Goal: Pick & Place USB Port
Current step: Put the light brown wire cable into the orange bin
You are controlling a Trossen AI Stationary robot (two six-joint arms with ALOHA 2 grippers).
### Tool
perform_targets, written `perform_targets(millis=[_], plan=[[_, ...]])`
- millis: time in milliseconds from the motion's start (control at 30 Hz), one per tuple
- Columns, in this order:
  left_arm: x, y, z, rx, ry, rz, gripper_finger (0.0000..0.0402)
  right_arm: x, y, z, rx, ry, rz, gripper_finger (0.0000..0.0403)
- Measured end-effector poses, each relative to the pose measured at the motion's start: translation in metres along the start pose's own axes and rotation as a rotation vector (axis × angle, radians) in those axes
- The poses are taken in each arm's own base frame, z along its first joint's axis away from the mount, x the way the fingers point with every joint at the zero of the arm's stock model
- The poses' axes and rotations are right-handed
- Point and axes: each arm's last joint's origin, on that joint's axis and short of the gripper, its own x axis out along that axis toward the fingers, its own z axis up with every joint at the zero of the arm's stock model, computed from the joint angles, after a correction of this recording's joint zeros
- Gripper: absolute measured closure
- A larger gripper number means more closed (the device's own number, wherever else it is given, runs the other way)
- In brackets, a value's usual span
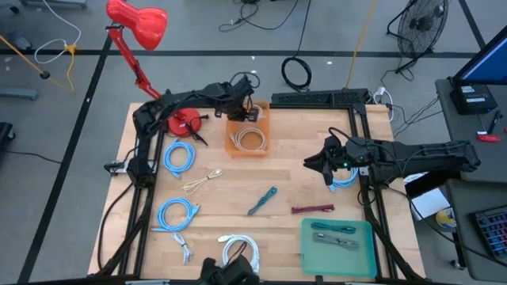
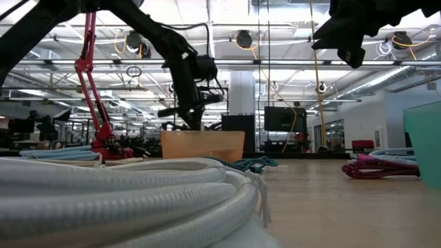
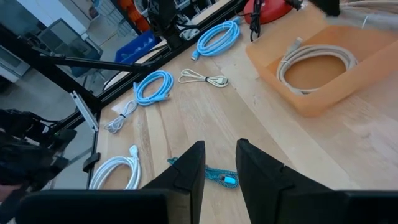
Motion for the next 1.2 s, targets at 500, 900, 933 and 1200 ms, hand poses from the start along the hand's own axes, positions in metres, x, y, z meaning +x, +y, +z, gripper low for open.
perform_targets(millis=[500,900,933,1200], plan=[[-0.015,-0.006,0.0,0.029,-0.038,-0.031,0.0401,0.0,0.004,0.003,0.018,-0.022,0.057,0.0319],[-0.014,-0.007,-0.001,0.03,-0.006,-0.083,0.0401,0.0,0.008,0.001,0.014,-0.027,0.055,0.0319],[-0.014,-0.008,-0.001,0.03,-0.005,-0.083,0.0401,0.0,0.008,0.001,0.014,-0.027,0.055,0.0319],[0.004,-0.007,-0.005,0.017,0.085,-0.11,0.0401,0.0,0.008,0.001,0.009,-0.031,0.058,0.0319]])
